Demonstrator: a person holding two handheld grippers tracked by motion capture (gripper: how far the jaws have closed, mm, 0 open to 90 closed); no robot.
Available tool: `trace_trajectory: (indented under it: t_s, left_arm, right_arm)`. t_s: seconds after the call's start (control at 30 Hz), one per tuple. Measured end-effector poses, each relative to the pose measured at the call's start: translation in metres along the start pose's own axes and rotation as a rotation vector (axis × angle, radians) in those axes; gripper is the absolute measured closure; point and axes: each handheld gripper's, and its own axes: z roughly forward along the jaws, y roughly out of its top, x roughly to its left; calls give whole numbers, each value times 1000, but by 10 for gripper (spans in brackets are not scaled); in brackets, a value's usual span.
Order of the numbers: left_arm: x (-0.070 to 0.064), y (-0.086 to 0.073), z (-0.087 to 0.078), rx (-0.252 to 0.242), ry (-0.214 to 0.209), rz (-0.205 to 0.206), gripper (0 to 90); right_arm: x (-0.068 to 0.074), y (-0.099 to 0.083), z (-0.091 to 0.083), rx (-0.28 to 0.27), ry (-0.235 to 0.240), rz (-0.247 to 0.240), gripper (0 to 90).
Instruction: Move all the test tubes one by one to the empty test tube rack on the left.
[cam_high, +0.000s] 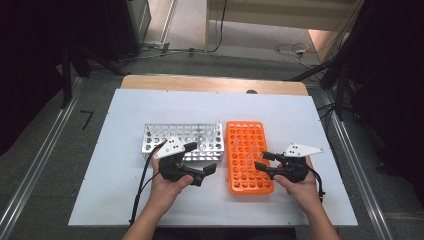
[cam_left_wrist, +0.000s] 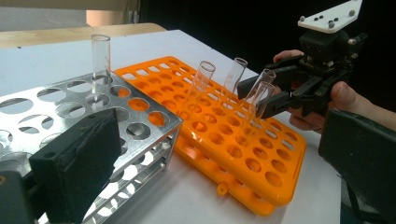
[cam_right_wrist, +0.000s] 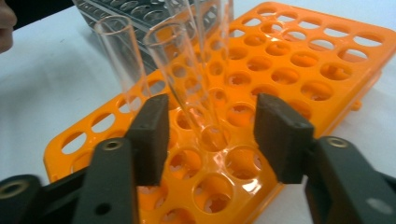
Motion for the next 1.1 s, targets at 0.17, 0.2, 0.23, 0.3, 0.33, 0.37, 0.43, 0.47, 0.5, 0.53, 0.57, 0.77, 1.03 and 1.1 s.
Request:
trace_trajectory:
  t_s: [0.17,0.2,0.23,0.3,0.33,0.37,0.43,0.47,0.5,0.53,0.57,0.77,1.03,1.1]
  left_arm:
    - [0,0,0,6,-2,-1,0]
    - [0,0,0,8,0,-2,0]
    - [0,0,0,9,0,-2,0]
    - [0,-1,0,10,2,-1,0]
    - [1,-1,0,11,2,-1,0]
    - [1,-1,0,13,1,-1,0]
    - [1,-1,0,17,2,-1,0]
    - [1,-1,0,20,4,-1,0]
    - [1,-1,0,20,4,-2,0]
    - [1,-1,0,18,3,-3,0]
    - [1,-1,0,18,4,-4,0]
    - [0,-1,-1,14,2,-3,0]
    - [-1,-1,0,21,1,-2,0]
    - [-1,-1,1,22,5,-1,0]
  right_arm:
    - [1,-1,4,16,-4,-19,606]
    - [2,-1,4,19,-3,-19,619]
    - [2,-2,5,23,-5,-28,628]
    - [2,-2,6,20,-14,-33,646]
    - [2,-2,6,20,-19,-36,659]
    - [3,-2,6,17,-23,-38,667]
    - [3,-2,6,13,-37,-53,676]
    - [3,-3,6,11,-42,-60,682]
    - [4,-3,7,9,-49,-67,684]
    - [4,-3,7,9,-52,-72,702]
    - [5,-3,7,8,-51,-78,709]
    - [5,-3,8,0,-57,-78,730]
    - [8,-2,10,-3,-68,-71,724]
    - [8,-2,10,-7,-73,-70,734]
